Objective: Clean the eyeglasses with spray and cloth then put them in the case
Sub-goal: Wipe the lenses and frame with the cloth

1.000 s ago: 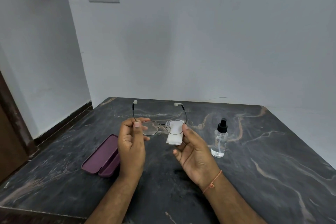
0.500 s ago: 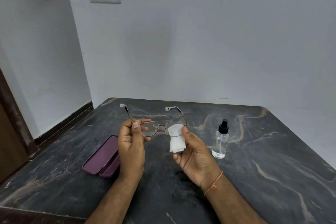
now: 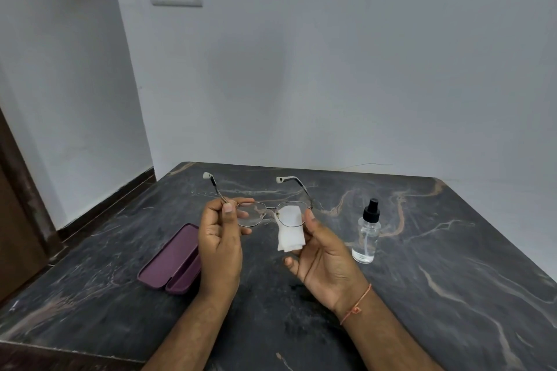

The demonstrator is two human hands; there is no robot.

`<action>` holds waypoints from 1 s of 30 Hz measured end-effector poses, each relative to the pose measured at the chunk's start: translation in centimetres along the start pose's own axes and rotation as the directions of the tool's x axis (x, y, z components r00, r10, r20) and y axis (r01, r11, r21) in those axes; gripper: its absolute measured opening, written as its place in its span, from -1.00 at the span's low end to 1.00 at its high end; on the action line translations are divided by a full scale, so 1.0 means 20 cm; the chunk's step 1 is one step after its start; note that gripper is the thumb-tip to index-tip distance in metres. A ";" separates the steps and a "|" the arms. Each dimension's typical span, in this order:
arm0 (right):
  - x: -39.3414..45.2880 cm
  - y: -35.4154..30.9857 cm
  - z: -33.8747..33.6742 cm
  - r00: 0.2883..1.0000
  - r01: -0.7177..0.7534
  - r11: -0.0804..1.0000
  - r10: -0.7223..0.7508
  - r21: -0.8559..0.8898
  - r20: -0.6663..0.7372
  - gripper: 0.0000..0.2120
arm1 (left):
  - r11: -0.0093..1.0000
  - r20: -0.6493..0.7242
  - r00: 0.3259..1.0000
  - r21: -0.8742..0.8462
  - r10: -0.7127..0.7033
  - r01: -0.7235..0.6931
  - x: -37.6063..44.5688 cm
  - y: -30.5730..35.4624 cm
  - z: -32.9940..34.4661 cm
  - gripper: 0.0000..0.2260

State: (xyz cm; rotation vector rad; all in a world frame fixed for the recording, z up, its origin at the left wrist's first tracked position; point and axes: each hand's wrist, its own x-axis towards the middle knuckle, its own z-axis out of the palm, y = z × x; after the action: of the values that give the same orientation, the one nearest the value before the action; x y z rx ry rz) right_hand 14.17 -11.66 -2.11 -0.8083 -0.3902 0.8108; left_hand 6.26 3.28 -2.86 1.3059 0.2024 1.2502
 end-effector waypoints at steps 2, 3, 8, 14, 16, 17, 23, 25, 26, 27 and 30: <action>0.00 0.00 0.00 0.999 0.029 0.999 -0.028 0.016 -0.030 -0.74 | 1.000 0.004 1.000 0.009 0.007 -0.007 0.00 0.00 0.00 -0.88; 0.00 -0.01 0.00 0.999 0.032 0.999 -0.031 0.026 -0.030 -0.74 | 1.000 0.008 1.000 0.015 0.012 -0.012 0.00 0.00 0.00 -0.88; 0.00 0.00 0.00 0.999 -0.030 0.999 0.030 0.010 0.028 -0.51 | 0.998 -0.008 0.999 0.049 0.043 -0.043 0.01 -0.01 -0.01 -0.88; 0.02 0.01 0.00 0.993 0.002 1.000 -0.006 -0.031 -0.119 -0.76 | 0.992 -0.029 0.996 0.096 0.082 -0.079 0.01 -0.02 -0.02 -0.87; 0.03 0.00 -0.01 0.989 0.038 0.999 -0.041 -0.027 -0.139 -0.80 | 0.990 -0.016 0.995 0.109 0.093 -0.091 0.01 -0.02 -0.02 -0.87; 0.03 0.00 -0.01 0.990 0.047 0.999 -0.049 -0.020 -0.131 -0.80 | 0.989 -0.010 0.995 0.111 0.095 -0.093 0.01 -0.02 -0.02 -0.87; 0.02 0.01 -0.01 0.999 -0.019 1.000 0.019 0.003 -0.035 -0.56 | 0.992 -0.008 0.997 0.103 0.080 -0.079 0.01 -0.03 -0.01 -0.87; 0.02 0.01 -0.01 0.998 -0.019 0.999 0.017 -0.026 -0.065 -0.67 | 0.992 -0.019 0.997 0.101 0.080 -0.077 0.01 -0.03 -0.02 -0.87; 0.02 0.01 -0.01 0.996 -0.011 0.999 0.008 -0.041 -0.094 -0.73 | 0.992 -0.021 0.996 0.102 0.082 -0.079 0.01 -0.03 -0.02 -0.87; 0.02 0.01 -0.01 0.992 0.003 0.999 -0.009 -0.052 -0.123 -0.76 | 0.991 -0.020 0.996 0.106 0.085 -0.083 0.01 -0.03 -0.02 -0.87; 0.03 0.00 -0.01 0.985 0.058 0.997 -0.067 -0.057 -0.157 -0.71 | 0.990 -0.009 0.996 0.111 0.089 -0.087 0.01 -0.03 -0.01 -0.87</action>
State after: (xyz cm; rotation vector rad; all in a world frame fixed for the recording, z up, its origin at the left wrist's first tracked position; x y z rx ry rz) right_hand 14.64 -11.30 -2.30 -0.8983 -0.2947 0.6749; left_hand 6.47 3.71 -3.32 1.4143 0.2279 1.3387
